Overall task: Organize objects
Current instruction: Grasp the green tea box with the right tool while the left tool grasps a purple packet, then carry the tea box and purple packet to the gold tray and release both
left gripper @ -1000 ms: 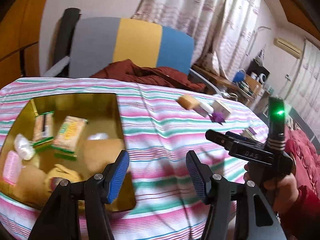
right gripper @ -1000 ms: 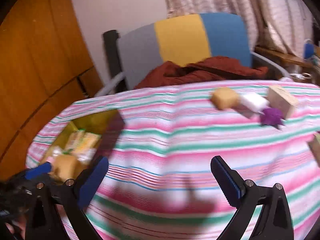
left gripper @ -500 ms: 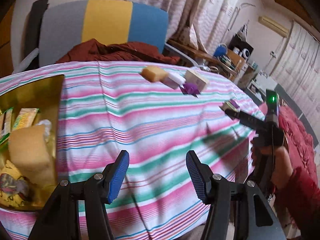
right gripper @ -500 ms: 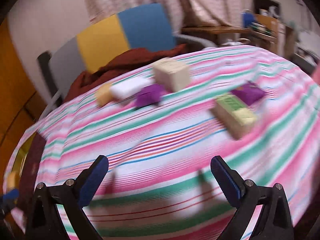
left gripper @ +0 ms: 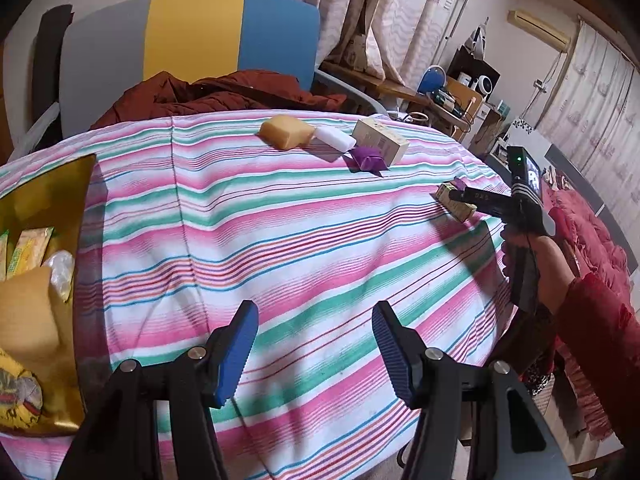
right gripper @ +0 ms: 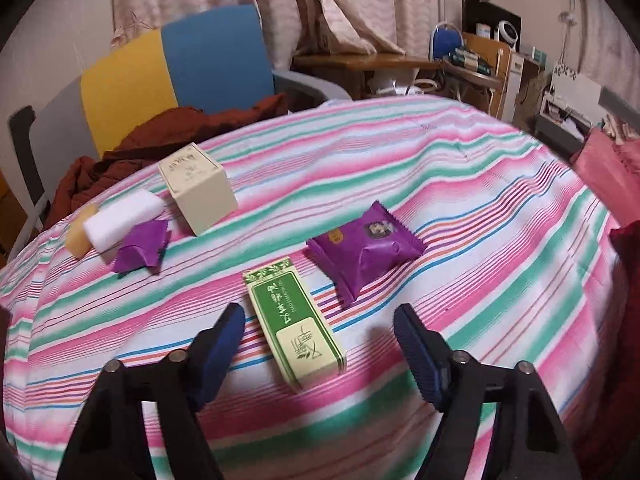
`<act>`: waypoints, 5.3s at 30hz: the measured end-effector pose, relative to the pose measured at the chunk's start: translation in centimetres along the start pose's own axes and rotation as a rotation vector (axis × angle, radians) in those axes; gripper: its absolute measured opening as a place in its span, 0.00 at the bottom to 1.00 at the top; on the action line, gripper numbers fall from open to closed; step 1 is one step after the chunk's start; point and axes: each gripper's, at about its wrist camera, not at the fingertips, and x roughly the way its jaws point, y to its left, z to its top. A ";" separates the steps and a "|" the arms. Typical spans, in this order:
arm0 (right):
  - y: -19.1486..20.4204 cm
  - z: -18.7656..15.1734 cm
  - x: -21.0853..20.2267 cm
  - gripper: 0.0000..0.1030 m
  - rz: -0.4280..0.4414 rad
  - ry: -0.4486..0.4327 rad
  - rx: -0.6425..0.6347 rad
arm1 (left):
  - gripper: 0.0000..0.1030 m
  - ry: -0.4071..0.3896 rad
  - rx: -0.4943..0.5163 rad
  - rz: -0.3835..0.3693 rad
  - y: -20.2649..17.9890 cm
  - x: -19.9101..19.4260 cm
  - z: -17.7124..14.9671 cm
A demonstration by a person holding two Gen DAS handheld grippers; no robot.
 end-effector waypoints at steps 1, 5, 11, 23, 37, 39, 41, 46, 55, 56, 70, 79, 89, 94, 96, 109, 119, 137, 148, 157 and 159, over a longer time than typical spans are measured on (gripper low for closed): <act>0.2 -0.2 0.3 0.46 0.014 0.009 0.000 | 0.58 0.001 0.007 0.000 0.0 0.2 0.2; 1.3 -1.0 1.0 0.38 0.053 0.013 0.002 | 0.58 0.017 0.040 -0.004 -0.9 1.6 1.5; 2.1 -1.7 1.1 0.31 0.041 -0.024 -0.016 | 0.63 0.063 0.093 -0.045 -3.3 5.6 4.4; 2.9 -2.3 1.4 0.31 -0.012 -0.077 -0.055 | 0.67 0.105 0.076 -0.089 -8.9 17.2 12.7; 2.0 -2.3 1.6 0.31 0.033 -0.098 -0.016 | 0.69 0.123 0.070 0.010 -10.6 25.9 18.2; 2.0 -2.4 1.6 0.31 0.036 -0.100 -0.013 | 0.69 0.112 0.094 0.029 -10.5 26.3 18.0; 2.1 -2.4 1.6 0.31 0.037 -0.101 -0.012 | 0.69 0.098 0.109 0.038 -10.2 26.5 17.6; 2.0 -2.4 1.6 0.31 0.036 -0.101 -0.013 | 0.44 0.050 0.094 0.035 -9.2 25.9 17.1; 2.1 -2.3 1.7 0.31 0.025 -0.102 -0.020 | 0.28 0.041 0.059 -0.017 -8.2 25.2 16.6; 2.1 -2.4 1.7 0.31 0.025 -0.102 -0.021 | 0.29 0.046 0.061 -0.018 -8.3 25.2 16.7; 2.0 -2.3 1.7 0.31 0.029 -0.102 -0.018 | 0.62 0.106 -0.033 0.084 -9.2 27.3 19.0; 2.0 -2.3 1.8 0.31 0.027 -0.104 -0.019 | 0.40 0.003 0.057 0.054 -8.5 25.5 16.6; 2.4 -2.4 1.5 0.30 -0.002 -0.120 -0.041 | 0.40 -0.053 0.064 0.036 -8.0 22.2 14.3; 3.0 -2.6 0.6 0.30 -0.025 -0.171 -0.071 | 0.40 -0.102 0.130 0.033 -8.8 19.7 12.6; 3.5 -2.7 0.2 0.30 -0.033 -0.190 -0.094 | 0.40 -0.117 0.156 0.030 -9.1 18.7 11.9; 7.2 -3.7 -1.8 0.30 -0.013 -0.293 -0.286 | 0.40 -0.160 0.073 0.019 -5.7 13.3 7.2; 11.8 -6.4 -3.4 0.30 -0.044 -0.310 -0.501 | 0.40 -0.151 0.024 0.007 -3.6 11.3 4.6; 20.4 -10.3 -10.0 0.30 0.376 -0.183 -0.333 | 0.40 -0.179 -0.087 -0.039 2.6 2.3 0.3; 27.3 -12.2 -13.0 0.30 0.542 -0.170 -0.397 | 0.40 -0.229 -0.184 0.033 9.1 -4.6 -2.6; 32.0 -13.8 -15.6 0.30 0.631 -0.177 -0.471 | 0.40 -0.212 -0.277 0.114 16.3 -5.9 -2.0; 32.7 -14.0 -15.8 0.30 0.643 -0.174 -0.481 | 0.40 -0.206 -0.298 0.121 17.8 -5.9 -1.7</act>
